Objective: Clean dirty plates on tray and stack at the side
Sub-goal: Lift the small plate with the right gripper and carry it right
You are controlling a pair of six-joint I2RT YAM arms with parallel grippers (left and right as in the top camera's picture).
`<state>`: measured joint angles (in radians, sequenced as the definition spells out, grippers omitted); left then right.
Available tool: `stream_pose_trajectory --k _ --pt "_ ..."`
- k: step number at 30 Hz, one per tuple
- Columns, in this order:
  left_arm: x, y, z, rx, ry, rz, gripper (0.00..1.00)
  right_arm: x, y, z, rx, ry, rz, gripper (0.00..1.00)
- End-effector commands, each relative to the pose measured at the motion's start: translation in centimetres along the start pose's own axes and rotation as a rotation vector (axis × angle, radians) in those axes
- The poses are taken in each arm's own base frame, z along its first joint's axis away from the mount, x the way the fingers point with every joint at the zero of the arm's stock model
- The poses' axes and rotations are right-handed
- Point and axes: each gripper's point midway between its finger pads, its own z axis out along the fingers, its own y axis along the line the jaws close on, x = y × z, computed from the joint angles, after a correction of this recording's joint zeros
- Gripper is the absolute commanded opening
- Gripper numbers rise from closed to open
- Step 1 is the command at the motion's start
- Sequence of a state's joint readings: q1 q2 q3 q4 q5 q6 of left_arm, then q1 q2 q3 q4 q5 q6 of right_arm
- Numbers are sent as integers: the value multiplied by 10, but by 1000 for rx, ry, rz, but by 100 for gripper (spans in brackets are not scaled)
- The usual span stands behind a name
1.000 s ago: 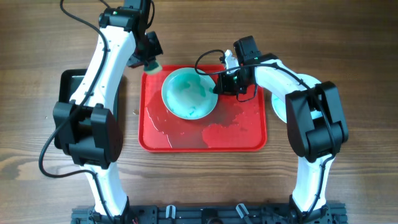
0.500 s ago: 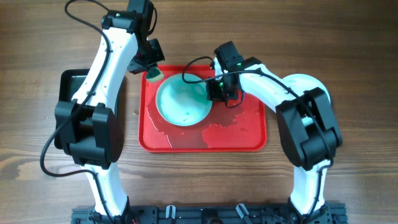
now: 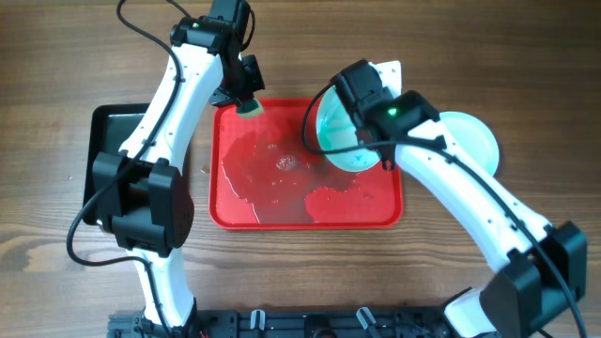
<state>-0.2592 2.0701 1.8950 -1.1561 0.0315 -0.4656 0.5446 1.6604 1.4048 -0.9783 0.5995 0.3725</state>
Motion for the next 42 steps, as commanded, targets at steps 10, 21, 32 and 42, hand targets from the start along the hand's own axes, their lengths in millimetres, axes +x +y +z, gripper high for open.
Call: stream_pose_trajectory --k 10,21,32,42 --pt "0 2 0 -5 -5 5 4 -39 -29 -108 549 -445 -206 4" --pt "0 2 0 -5 -5 5 4 -45 -31 -132 647 -528 -223 4" --pt "2 2 0 -8 1 5 4 -46 -32 -134 664 -534 -222 4" --pt "3 3 0 -11 5 5 4 28 55 -46 -104 -49 -176 4"
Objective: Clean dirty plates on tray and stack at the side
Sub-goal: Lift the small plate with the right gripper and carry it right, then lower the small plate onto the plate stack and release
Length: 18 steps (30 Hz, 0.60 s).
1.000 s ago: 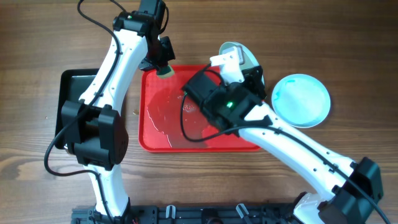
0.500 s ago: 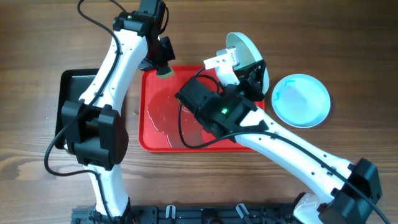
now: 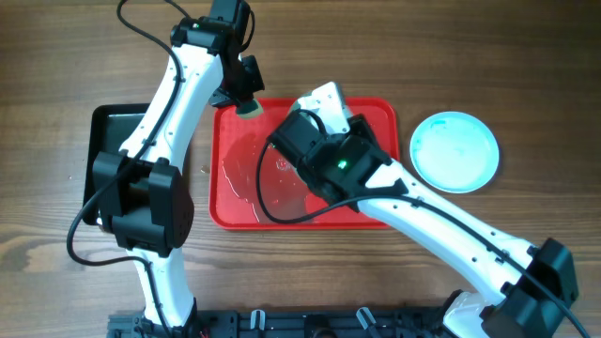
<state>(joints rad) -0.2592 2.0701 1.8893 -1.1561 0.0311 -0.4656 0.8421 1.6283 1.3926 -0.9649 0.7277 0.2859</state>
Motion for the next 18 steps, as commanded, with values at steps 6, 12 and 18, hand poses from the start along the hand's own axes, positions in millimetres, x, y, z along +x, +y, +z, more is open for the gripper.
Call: stream_pose_trajectory --k 6,12,18 --pt "2 2 -1 -6 0 6 4 35 -57 22 -92 196 315 4" --pt "2 2 -1 -7 0 6 4 56 -76 42 -255 344 549 4" --pt "1 2 -1 -7 0 6 4 167 -168 99 -157 591 1023 4"
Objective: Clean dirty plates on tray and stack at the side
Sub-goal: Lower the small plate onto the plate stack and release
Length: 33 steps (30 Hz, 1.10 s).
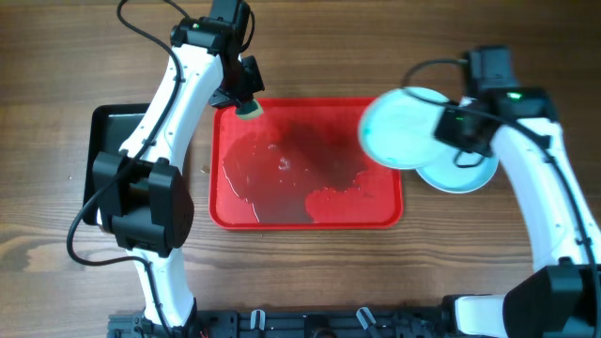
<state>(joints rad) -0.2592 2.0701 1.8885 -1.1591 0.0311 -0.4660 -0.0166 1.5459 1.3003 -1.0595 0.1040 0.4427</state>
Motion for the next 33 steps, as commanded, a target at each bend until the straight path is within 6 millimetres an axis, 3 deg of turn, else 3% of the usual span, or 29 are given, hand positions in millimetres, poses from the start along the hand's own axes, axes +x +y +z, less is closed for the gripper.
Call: stream_pose_trajectory --k 1,4,6,7,8,11,15,18,20,23,27,28,30,32,33 --pt "1 1 -1 -5 -4 6 4 15 -58 33 -13 93 240 4" --pt "1 1 -1 -5 -4 7 4 22 -98 58 -8 99 386 4" --pt "1 1 -1 -5 -4 6 4 23 -110 67 -3 85 422 4" --pt "1 1 -1 -5 -4 7 4 21 -110 68 -6 74 417 8" --pt "0 1 -1 -4 -5 7 4 18 -105 69 -25 65 411 25" --pt "-6 8 -5 -15 -25 -2 4 8 -72 66 -175 48 302 46" --pt "-10 45 -38 -54 -29 -71 4 -5 -27 44 -316 20 136 51" --pt "-1 96 -63 -186 -17 -135 4 -21 17 4 -370 -49 -50 57" --pt "13 131 -68 -264 60 -190 4 -23 53 -17 -415 -86 -154 72" --pt "22 176 -54 -328 118 -282 4 -9 84 -22 -450 -80 -244 77" --pt "27 233 -8 -341 120 -404 4 3 104 -25 -467 -78 -305 77" --pt "29 254 13 -336 105 -434 4 5 105 -26 -468 -75 -309 77" --pt "33 268 29 -331 89 -469 4 5 105 -25 -467 -71 -309 77" --pt "43 268 49 -281 100 -489 4 6 104 -25 -467 -70 -308 77" --pt "46 267 51 -279 106 -489 10 6 104 -25 -467 -70 -308 77"
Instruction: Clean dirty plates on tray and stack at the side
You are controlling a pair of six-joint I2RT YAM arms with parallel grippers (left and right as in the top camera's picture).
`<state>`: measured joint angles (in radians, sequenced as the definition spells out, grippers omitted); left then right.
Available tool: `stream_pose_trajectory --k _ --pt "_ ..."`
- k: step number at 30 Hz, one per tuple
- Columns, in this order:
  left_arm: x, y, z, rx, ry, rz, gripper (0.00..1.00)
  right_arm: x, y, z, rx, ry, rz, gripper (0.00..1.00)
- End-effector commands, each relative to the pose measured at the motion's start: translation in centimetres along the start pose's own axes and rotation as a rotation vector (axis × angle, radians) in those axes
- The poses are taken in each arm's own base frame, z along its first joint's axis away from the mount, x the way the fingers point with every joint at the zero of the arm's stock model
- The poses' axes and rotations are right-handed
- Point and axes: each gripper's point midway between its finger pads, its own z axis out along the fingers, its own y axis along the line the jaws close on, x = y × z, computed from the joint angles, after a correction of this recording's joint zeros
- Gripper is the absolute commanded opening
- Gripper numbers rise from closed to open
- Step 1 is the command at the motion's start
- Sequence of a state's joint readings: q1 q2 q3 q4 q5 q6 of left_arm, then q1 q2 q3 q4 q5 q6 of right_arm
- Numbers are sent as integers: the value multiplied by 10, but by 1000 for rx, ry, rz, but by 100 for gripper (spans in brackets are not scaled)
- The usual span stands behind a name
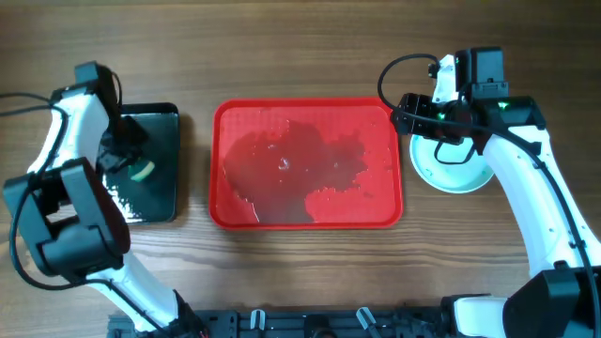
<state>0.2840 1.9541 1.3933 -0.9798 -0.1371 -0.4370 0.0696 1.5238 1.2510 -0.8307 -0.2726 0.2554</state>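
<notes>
The red tray (385, 211) lies mid-table, wet and smeared, with no plate on it. Pale teal plates (455, 167) lie flat on the table just right of the tray; how many are stacked cannot be told. My right gripper (406, 116) hovers at the plates' upper left rim, and its jaws are too dark to read. My left gripper (134, 161) is over the black tray (161, 202) at the far left, with the green-and-white sponge (142, 171) at its fingertips.
Bare wooden table surrounds both trays. The right arm's cable loops above the red tray's top right corner. A black rail runs along the front edge of the table.
My right gripper held a plate in the air over the tray's right edge; that plate now lies on the one beside the tray. My left gripper with the sponge went from the tray's top left corner to the black tray.
First my right gripper held a tilted teal plate over the tray's right side while the left held the sponge at the top left corner. Then the right arm reached over the tray's middle, one plate lying at the side. Then it held another plate aloft, now set down there.
</notes>
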Motion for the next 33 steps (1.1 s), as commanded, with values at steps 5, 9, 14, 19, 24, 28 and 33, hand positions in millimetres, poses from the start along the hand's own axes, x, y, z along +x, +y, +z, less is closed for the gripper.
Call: stream_pose_trajectory --k 5,9,14,19,24,28,33 --pt "12 -2 -9 28 54 6 100 -5 6 -6 -11 -22 -59 78" --pt "-5 -16 -99 126 -61 21 100 -10 10 -21 -7 -27 -59 78" --pt "30 -67 -193 448 -151 135 100 -43 34 -101 6 -167 -92 79" --pt "38 -75 -200 461 -158 168 100 -30 58 -205 -30 -363 -131 100" --pt "38 -75 -200 461 -158 168 100 -7 59 -247 -28 -457 -130 100" --pt "38 -75 -200 461 -158 167 100 -3 42 -261 72 -512 -132 100" --pt "38 -75 -200 460 -158 167 100 -26 54 -246 31 -770 -394 100"
